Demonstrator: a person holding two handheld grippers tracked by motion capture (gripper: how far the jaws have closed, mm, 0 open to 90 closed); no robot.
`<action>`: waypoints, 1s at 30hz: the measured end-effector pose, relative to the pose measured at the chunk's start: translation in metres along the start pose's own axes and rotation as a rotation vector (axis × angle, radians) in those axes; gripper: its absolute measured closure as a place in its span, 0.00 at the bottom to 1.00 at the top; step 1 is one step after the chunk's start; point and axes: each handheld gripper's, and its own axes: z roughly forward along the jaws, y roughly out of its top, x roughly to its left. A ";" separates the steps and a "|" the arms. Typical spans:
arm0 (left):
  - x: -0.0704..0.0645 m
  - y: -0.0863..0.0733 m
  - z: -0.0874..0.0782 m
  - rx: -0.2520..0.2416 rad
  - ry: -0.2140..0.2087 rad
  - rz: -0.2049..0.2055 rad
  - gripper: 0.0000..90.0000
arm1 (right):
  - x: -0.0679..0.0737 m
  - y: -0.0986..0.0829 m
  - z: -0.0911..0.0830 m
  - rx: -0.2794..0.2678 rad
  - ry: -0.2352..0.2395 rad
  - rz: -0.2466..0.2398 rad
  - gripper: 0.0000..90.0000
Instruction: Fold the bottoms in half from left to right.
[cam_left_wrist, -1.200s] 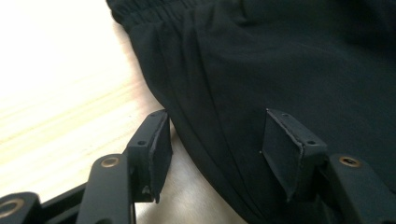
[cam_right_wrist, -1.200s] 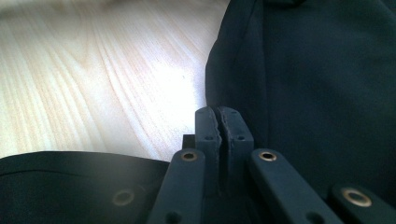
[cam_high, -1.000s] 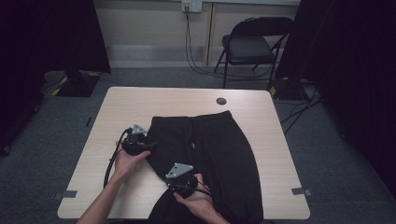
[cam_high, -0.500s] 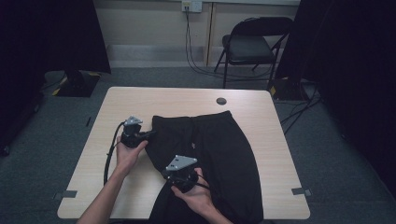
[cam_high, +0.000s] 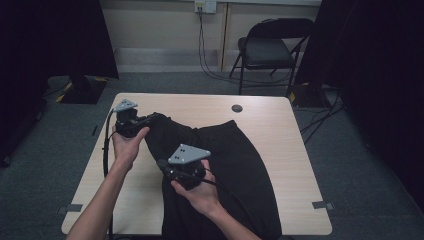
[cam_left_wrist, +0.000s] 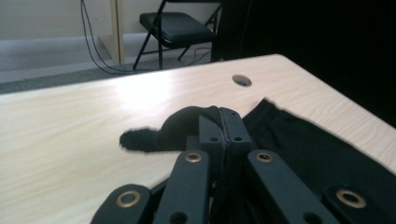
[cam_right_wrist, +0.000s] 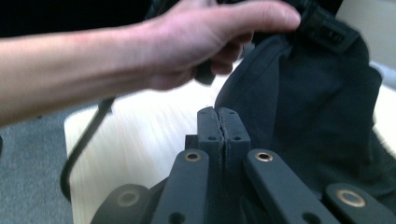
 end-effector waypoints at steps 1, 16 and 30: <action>0.001 0.005 -0.003 0.000 0.005 0.001 0.99 | 0.000 0.007 0.000 -0.011 0.008 -0.003 0.99; -0.025 0.017 0.016 0.034 -0.016 0.067 0.99 | -0.013 0.012 -0.036 -0.084 -0.039 0.003 0.99; -0.090 -0.011 0.118 0.159 -0.110 0.145 0.99 | -0.087 -0.088 -0.100 0.055 -0.244 0.173 0.99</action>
